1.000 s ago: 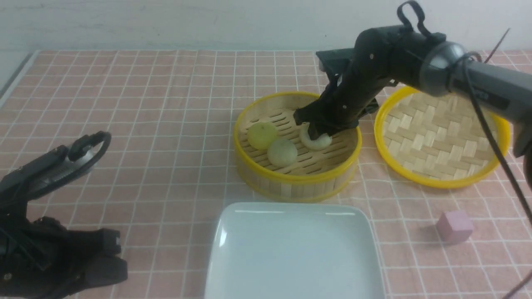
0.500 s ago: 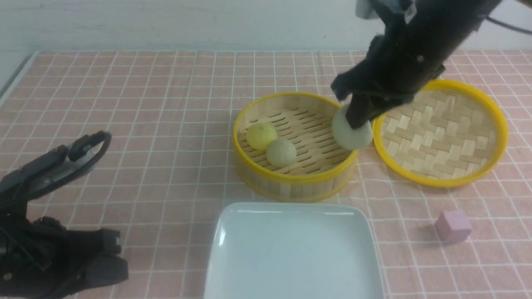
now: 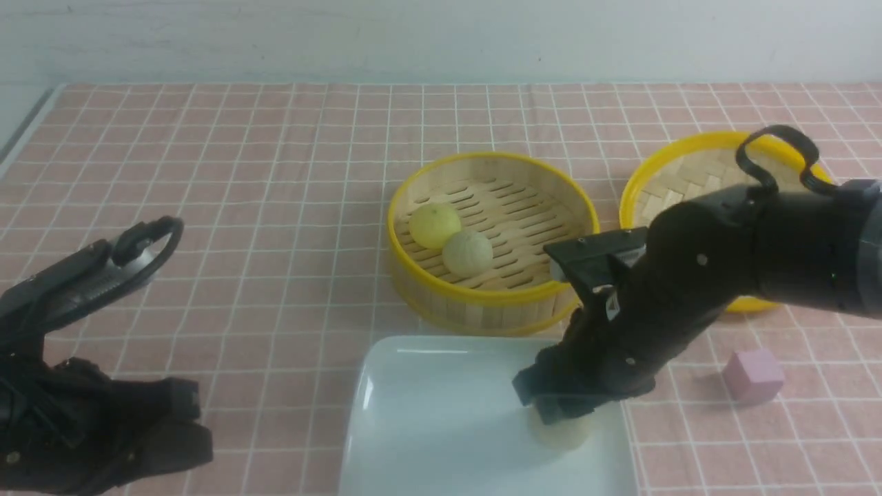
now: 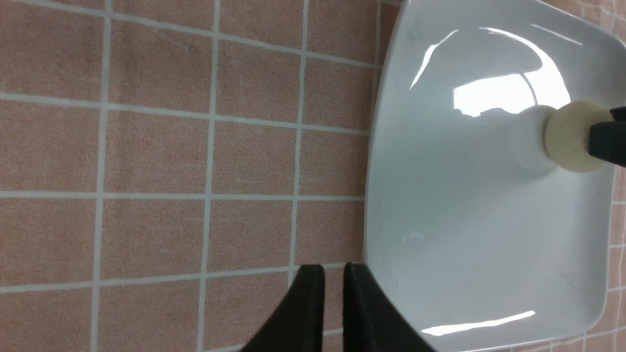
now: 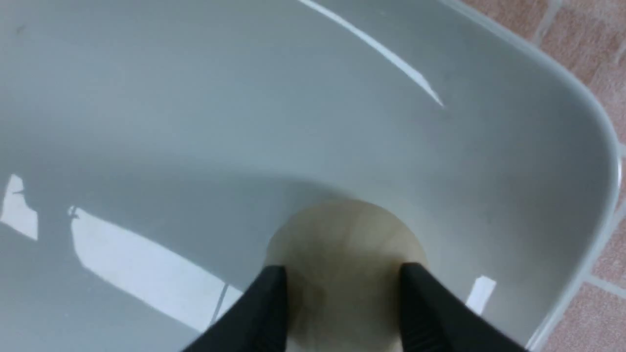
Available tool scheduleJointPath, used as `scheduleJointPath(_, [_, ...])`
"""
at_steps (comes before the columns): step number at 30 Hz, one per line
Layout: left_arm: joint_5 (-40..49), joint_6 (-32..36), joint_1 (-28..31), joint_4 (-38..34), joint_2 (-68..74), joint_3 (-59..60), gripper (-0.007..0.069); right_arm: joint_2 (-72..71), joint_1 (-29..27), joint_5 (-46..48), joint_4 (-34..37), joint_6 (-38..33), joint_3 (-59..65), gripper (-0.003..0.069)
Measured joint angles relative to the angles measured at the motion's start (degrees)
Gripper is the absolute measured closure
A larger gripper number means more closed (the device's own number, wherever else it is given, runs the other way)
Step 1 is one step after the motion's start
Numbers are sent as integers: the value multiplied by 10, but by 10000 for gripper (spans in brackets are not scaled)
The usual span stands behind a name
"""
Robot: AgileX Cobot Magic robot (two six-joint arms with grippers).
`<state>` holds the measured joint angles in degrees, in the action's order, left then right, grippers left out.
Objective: Put the steamed buns into the plate on the pink tablecloth.
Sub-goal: 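Move the steamed bun from the bamboo steamer onto the white plate with the right gripper, then reach into the bamboo steamer and grasp a bun with the left gripper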
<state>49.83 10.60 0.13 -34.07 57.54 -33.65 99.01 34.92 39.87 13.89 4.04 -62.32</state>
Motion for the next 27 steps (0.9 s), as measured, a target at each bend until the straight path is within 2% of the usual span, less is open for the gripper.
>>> scheduleJointPath(2, [7, 0, 0, 1, 1, -6, 531, -8, 0, 39, -4, 0, -32, 244])
scheduleJointPath(4, [25, 0, 0, 8, 7, -27, 531, -23, 0, 89, -22, 0, -64, 238])
scheduleJointPath(5, [37, 0, 0, 9, 11, -44, 531, -35, 0, 118, -39, 0, -86, 259])
scheduleJointPath(7, [50, 0, 0, 9, 18, -73, 531, -66, 0, 180, -72, 0, -112, 329])
scheduleJointPath(10, [65, 0, 0, -16, 29, -112, 531, -133, 0, 265, -139, 2, -125, 505])
scheduleJointPath(11, [67, 0, 0, -16, 29, -114, 531, -133, 0, 265, -139, 2, -124, 518])
scheduleJointPath(12, [78, 4, -5, -30, 37, -123, 531, -168, 0, 288, -169, 13, -116, 595])
scheduleJointPath(13, [82, 4, -15, -35, 44, -126, 531, -194, 0, 294, -188, 23, -105, 628])
scheduleJointPath(16, [82, 2, -83, -39, 74, -127, 538, -279, 0, 300, -223, 59, -45, 663])
scheduleJointPath(22, [32, -14, -257, -28, 199, -169, 605, -436, 0, 271, -242, 98, 114, 664])
scheduleJointPath(26, [30, -42, -296, 1, 282, -255, 609, -493, 0, 264, -265, 103, 181, 664])
scheduleJointPath(27, [30, -60, -304, 23, 325, -313, 603, -519, 0, 264, -281, 111, 206, 662])
